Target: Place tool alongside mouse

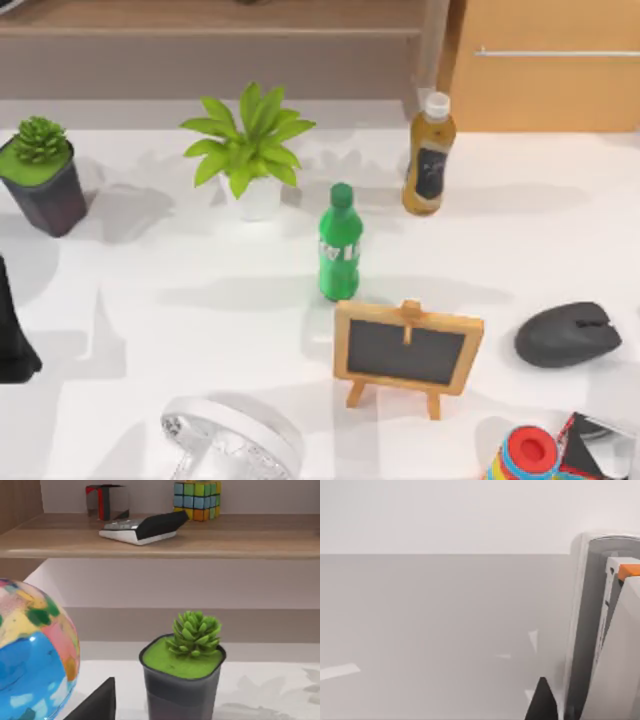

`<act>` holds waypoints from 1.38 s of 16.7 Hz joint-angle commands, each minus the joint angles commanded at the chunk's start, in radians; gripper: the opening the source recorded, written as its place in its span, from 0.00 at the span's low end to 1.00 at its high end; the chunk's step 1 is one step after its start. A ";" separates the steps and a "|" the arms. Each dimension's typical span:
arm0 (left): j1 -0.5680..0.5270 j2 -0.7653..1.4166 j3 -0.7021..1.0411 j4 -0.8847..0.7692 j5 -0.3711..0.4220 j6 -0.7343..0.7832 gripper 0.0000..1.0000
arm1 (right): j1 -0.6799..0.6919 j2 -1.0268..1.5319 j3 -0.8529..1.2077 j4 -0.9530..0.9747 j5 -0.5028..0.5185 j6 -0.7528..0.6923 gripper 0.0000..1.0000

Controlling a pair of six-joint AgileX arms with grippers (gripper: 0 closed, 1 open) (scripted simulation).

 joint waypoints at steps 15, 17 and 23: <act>0.000 0.000 0.000 0.000 0.000 0.000 1.00 | 0.001 -0.032 0.034 -0.064 0.000 -0.002 0.00; 0.000 0.000 0.000 0.000 0.000 0.000 1.00 | 0.000 -0.057 0.058 -0.118 0.000 -0.002 0.00; 0.000 0.000 0.000 0.000 0.000 0.000 1.00 | 0.000 -0.068 0.071 -0.141 0.000 -0.001 0.00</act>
